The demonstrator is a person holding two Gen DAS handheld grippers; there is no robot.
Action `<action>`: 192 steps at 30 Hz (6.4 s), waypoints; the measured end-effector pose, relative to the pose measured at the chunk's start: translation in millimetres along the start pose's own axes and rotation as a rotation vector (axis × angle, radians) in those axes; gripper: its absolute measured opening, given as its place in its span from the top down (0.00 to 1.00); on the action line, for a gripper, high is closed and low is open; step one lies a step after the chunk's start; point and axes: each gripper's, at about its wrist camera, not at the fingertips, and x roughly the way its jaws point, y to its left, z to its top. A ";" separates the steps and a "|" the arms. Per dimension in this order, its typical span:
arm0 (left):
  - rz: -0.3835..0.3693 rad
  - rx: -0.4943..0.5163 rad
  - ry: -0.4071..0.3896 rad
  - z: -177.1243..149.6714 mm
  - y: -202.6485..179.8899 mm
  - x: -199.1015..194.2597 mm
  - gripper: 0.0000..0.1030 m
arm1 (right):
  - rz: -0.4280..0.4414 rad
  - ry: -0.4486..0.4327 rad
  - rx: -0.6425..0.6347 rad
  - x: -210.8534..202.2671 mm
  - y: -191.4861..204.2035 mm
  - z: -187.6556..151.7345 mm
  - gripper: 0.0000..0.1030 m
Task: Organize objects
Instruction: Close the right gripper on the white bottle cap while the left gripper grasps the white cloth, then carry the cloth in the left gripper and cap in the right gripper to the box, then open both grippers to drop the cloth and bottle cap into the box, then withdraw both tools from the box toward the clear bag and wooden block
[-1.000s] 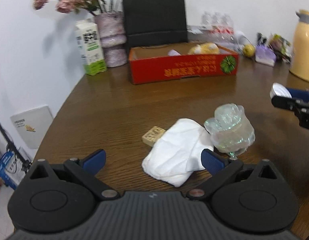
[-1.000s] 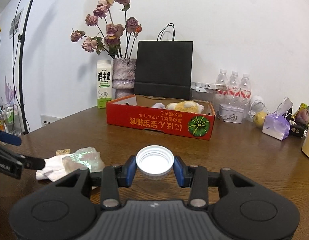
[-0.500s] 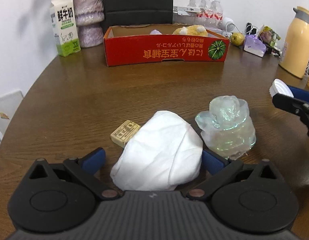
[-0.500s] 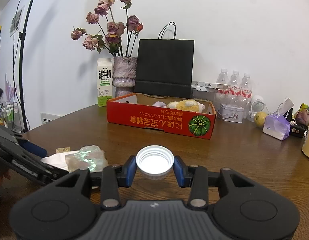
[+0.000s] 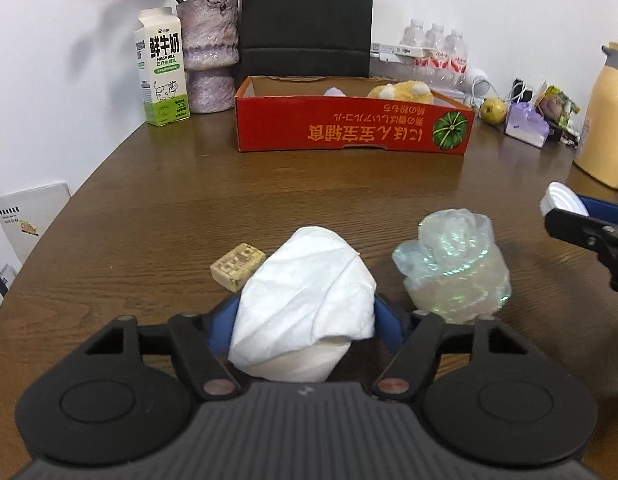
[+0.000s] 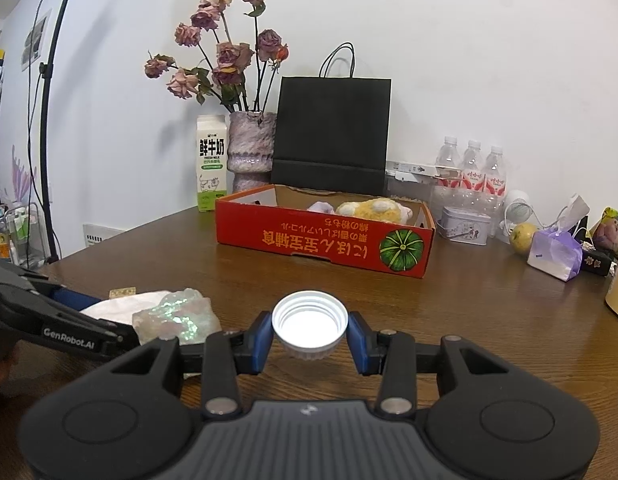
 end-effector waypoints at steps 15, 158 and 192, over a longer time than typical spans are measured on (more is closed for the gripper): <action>0.017 -0.011 -0.115 -7.0 -6.0 -25.9 0.51 | -0.019 -0.044 -0.017 -7.0 2.0 -1.0 0.62; 0.225 -0.200 -0.282 252.9 -19.2 181.0 0.00 | -0.080 0.000 0.082 291.0 -79.7 150.3 0.00; -0.016 -0.228 -0.421 239.7 -30.7 58.7 0.00 | -0.038 -0.106 0.036 178.3 -76.5 158.7 0.00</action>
